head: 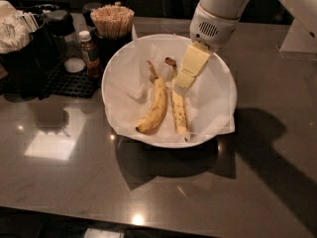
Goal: Pick banana from white bowl
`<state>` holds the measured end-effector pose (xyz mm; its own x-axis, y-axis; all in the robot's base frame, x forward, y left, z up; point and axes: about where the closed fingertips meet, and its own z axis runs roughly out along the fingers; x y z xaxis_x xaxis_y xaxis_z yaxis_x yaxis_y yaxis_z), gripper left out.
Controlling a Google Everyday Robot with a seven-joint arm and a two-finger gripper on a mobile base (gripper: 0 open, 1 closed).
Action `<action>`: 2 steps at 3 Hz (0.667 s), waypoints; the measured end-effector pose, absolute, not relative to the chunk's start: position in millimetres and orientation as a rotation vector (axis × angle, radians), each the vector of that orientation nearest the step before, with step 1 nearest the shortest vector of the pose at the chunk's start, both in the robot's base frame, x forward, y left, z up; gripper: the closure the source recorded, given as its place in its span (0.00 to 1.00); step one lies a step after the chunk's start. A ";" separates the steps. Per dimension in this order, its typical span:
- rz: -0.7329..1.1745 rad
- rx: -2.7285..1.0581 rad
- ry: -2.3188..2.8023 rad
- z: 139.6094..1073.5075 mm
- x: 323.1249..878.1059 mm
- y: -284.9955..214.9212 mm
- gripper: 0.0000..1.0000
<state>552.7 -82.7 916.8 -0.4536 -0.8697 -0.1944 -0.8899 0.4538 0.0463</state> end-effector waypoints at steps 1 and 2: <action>0.206 -1.539 2.532 918.4 556.8 -78.6 0.00; 0.118 -1.510 2.494 932.1 541.2 -64.7 0.00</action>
Offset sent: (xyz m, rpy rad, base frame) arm -0.0576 0.0310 0.0425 -0.0753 -0.1844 -0.0234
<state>541.2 -64.7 932.1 -0.4461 -0.8647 -0.2309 -0.8826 0.4678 -0.0467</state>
